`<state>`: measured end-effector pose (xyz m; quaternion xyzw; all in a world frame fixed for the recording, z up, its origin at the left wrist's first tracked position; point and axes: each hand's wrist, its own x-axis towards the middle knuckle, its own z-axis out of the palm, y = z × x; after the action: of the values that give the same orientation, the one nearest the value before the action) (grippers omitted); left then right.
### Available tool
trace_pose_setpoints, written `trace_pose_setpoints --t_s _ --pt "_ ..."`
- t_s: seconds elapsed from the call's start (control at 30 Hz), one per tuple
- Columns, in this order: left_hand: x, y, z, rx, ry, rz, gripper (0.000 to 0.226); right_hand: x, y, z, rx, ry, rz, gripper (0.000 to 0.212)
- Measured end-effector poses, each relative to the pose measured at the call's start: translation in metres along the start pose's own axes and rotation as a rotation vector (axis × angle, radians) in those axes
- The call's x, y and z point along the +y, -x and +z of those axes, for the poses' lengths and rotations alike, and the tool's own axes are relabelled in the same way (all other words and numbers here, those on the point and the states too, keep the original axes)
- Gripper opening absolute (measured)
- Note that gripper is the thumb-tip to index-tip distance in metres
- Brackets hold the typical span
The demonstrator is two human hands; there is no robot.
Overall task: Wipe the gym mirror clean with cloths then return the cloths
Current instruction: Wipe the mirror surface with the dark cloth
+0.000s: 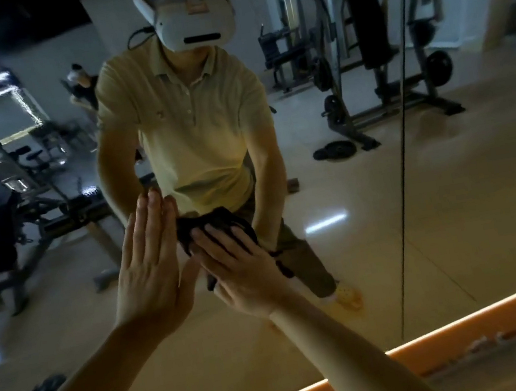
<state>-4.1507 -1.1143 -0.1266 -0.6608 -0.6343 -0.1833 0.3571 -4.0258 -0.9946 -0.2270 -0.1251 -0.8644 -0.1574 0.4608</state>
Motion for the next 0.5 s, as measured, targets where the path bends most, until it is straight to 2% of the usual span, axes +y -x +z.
trace_pose_setpoints --t_s 0.03,0.07,0.1,0.17,0.2,0.27,0.33,0.37,0.43,0.5 --pt "-0.004 0.001 -0.005 -0.003 0.021 0.012 0.075 0.017 0.001 -0.008 -0.029 0.055 -0.090 0.084" --pt "-0.006 0.001 -0.009 -0.003 0.027 0.012 0.075 0.037 0.004 -0.020 -0.025 0.077 -0.085 0.086" --pt "-0.008 0.002 -0.011 -0.006 0.021 0.000 0.075 0.060 0.007 -0.033 0.005 0.075 0.000 0.084" --pt "-0.008 0.005 -0.011 -0.021 0.013 -0.029 0.079 0.110 0.018 -0.059 0.197 0.133 0.328 0.068" --pt "-0.006 0.006 -0.010 -0.027 0.014 -0.039 0.080 0.129 0.019 -0.069 0.330 0.172 0.509 0.068" --pt "-0.003 0.007 -0.008 -0.036 0.026 -0.044 0.082 0.140 0.012 -0.074 0.504 0.173 0.814 0.083" --pt "-0.002 0.008 -0.009 -0.024 0.050 -0.037 0.081 0.116 -0.011 -0.061 0.577 0.107 0.939 0.087" --pt "-0.002 0.008 -0.011 -0.017 0.065 -0.036 0.080 0.093 -0.020 -0.050 0.579 0.045 0.935 0.086" --pt "-0.003 0.007 -0.015 -0.018 0.108 -0.040 0.078 0.045 -0.022 -0.022 0.485 -0.034 0.738 0.077" --pt "-0.003 0.007 -0.018 -0.009 0.142 -0.034 0.075 -0.002 -0.011 0.000 0.183 -0.009 0.362 0.066"
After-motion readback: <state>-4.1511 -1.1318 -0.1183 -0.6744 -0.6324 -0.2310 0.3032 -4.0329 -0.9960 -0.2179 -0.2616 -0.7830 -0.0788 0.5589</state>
